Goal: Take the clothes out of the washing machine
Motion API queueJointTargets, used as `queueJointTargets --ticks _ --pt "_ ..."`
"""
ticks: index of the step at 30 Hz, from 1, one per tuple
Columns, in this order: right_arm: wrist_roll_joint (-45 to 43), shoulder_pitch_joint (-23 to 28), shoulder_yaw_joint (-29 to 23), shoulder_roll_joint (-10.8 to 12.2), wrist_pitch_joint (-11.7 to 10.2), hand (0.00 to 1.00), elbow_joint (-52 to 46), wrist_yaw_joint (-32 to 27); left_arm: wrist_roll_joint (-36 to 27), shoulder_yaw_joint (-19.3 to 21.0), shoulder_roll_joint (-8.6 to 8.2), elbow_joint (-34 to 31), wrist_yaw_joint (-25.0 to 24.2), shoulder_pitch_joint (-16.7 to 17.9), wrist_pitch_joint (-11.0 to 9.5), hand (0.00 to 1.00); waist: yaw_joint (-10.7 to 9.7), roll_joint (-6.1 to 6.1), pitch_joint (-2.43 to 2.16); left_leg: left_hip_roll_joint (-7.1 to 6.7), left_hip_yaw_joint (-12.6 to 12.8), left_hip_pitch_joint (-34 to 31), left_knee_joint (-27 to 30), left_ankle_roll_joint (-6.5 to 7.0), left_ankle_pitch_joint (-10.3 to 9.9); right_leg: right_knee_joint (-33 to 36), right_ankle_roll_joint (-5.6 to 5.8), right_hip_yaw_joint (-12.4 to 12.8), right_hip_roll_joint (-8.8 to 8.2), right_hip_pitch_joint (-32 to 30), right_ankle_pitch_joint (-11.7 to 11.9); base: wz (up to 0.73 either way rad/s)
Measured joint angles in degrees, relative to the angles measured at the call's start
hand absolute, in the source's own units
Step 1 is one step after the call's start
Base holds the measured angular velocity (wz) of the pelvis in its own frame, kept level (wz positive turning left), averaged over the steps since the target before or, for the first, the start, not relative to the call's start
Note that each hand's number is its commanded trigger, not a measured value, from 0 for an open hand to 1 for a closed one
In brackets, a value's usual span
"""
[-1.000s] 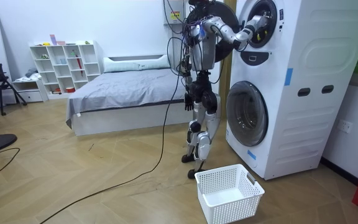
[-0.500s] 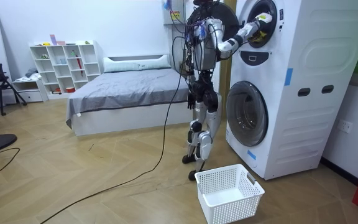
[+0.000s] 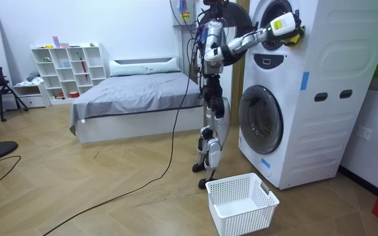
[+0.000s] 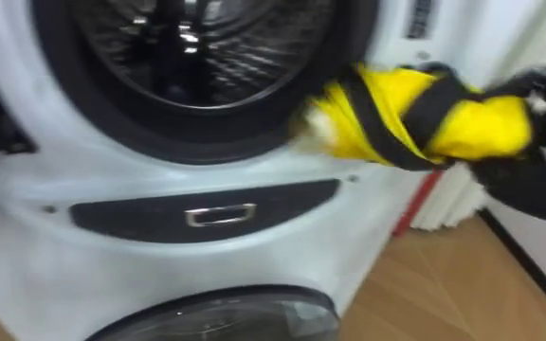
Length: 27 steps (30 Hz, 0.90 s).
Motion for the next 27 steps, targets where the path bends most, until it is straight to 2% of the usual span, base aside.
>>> queueJointTargets --ticks 2,3,4,6,9,11,14,16,22,27 --pt "0.20 0.92 -1.05 0.00 1.09 1.00 1.96 -2.31 0.00 0.00 0.09 0.09 0.05 0.22 0.09 0.00 -0.54 -0.03 0.05 0.16 1.28 0.05 0.00 -0.26 0.02 -0.03 0.00 0.11 0.13 -0.19 0.00 -0.43" --pt "0.30 1.77 -1.77 0.00 1.19 1.00 3.00 -3.64 -0.01 0.01 0.06 0.09 0.07 0.23 0.09 0.00 -1.28 -0.54 0.31 0.26 1.74 0.00 -0.04 -0.45 0.00 -0.01 -0.02 0.56 0.22 -0.53 0.00 -0.30" --pt "0.34 2.08 -1.93 0.00 1.40 1.00 3.34 -4.30 0.00 0.01 0.06 0.09 0.09 0.26 0.11 0.00 -1.46 -0.48 0.35 0.35 2.03 0.00 -0.02 -0.55 -0.02 0.06 -0.05 1.03 0.37 -0.81 0.01 -0.39" --pt "0.83 2.76 -2.04 0.06 2.47 1.00 4.20 -6.00 0.02 0.03 0.15 0.09 0.21 0.38 0.35 0.00 -1.84 -0.52 0.59 0.90 4.20 0.22 0.09 -1.03 -0.13 0.72 -0.25 2.61 1.13 -1.24 0.09 -0.45" --pt "3.50 2.99 -2.15 0.08 2.54 1.00 7.80 -7.56 -1.75 -0.29 0.24 0.11 1.33 0.31 0.34 0.00 -3.72 -1.02 0.57 1.20 5.05 0.65 0.12 -1.37 -0.11 0.78 -0.64 2.98 1.32 -1.72 0.06 -0.20" --pt "5.03 3.03 -2.21 0.16 3.03 1.00 8.43 -8.82 -2.38 -0.45 0.19 0.13 1.33 0.32 0.31 0.00 -4.40 -0.99 0.58 1.40 6.32 0.84 0.02 -1.51 -0.12 0.79 -0.74 4.26 1.92 -2.34 0.12 -0.25" --pt "6.98 4.52 -2.76 0.66 2.98 1.00 9.60 -10.22 -2.84 -0.94 0.54 -0.19 1.33 0.09 0.33 0.00 -5.89 -0.92 0.45 1.51 6.73 0.84 0.03 -1.64 -0.15 0.78 -0.87 4.38 2.04 -2.52 0.27 -0.14" --pt "7.79 5.35 -2.80 0.88 2.99 1.00 11.29 -10.56 -2.91 -1.95 0.80 -1.22 1.33 -0.14 0.32 0.00 -5.93 -0.99 0.49 1.71 7.85 0.91 -0.03 -1.89 -0.35 0.85 -0.91 5.68 2.42 -2.92 0.31 -0.24" --pt "9.01 7.44 -2.56 4.63 3.00 1.00 13.75 -10.59 -4.05 -4.72 1.15 -3.87 1.34 -0.72 0.32 0.00 -5.89 -0.63 0.71 2.84 9.82 0.95 -0.01 -2.79 -1.02 0.89 -1.49 7.35 3.57 -3.35 0.97 -0.23" --pt "8.28 6.78 1.31 5.43 2.95 1.00 19.13 -10.85 -4.44 -9.45 1.47 -3.41 1.09 -2.06 0.23 0.00 -5.40 0.84 1.16 3.28 11.14 0.98 0.05 -3.26 -1.30 1.10 -1.67 8.77 4.31 -4.18 1.08 -0.18"
